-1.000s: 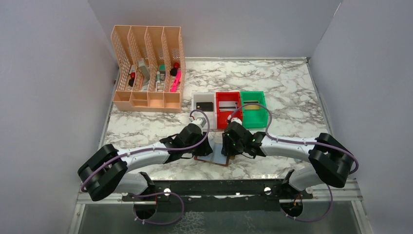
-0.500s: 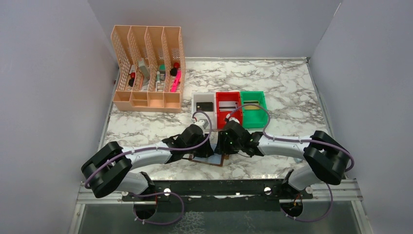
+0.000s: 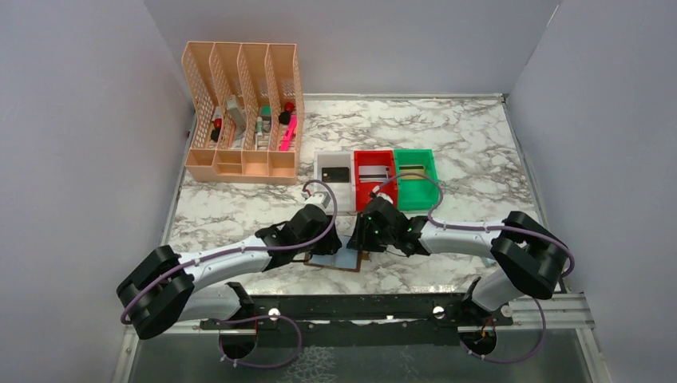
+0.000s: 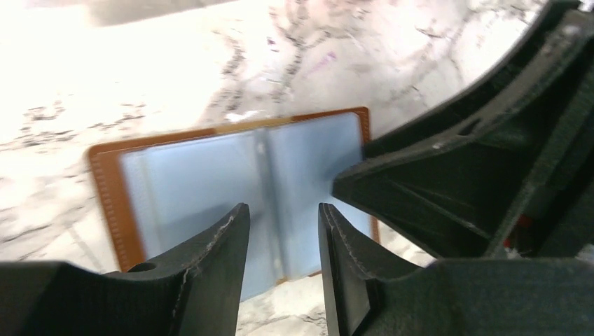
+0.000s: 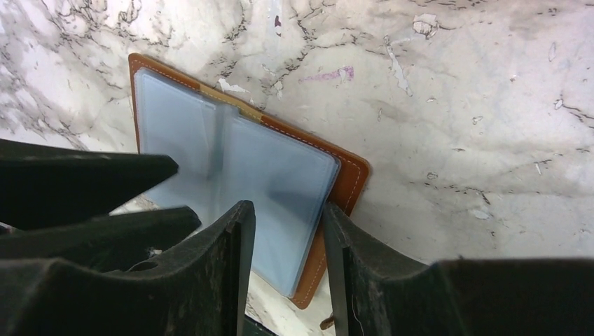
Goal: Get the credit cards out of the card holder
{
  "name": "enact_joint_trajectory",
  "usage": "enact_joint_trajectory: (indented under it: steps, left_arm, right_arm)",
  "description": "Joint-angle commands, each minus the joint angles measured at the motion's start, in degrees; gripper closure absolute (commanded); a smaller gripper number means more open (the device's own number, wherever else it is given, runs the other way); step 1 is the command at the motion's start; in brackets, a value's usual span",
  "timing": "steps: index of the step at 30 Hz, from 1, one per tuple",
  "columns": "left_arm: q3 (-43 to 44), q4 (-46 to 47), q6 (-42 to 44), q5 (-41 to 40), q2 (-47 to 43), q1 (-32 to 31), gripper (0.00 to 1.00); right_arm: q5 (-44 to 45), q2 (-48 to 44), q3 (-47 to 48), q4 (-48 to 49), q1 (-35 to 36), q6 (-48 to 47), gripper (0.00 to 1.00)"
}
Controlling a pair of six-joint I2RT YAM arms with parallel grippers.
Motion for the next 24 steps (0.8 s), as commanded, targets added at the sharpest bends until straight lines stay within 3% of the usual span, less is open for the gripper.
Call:
enact_joint_trajectory:
  steps: [1,16,24]
  left_arm:
    - [1.1,-7.8,0.8,-9.6,-2.5,-0.2,0.55]
    - [-6.4,-3.4,-2.8,-2.0,-3.2,-0.2,0.64]
    - [-6.3,-3.6,-2.8,-2.0,-3.9,-0.2,0.64]
  right_arm:
    - [-0.1,1.1,0.1,0.1,0.2,1.9,0.55]
    - [-11.6,0.7,-1.5,13.5,-0.7,4.2,0.65]
    - [-9.0,3.7,0.8,7.8,-0.8,3.0,0.69]
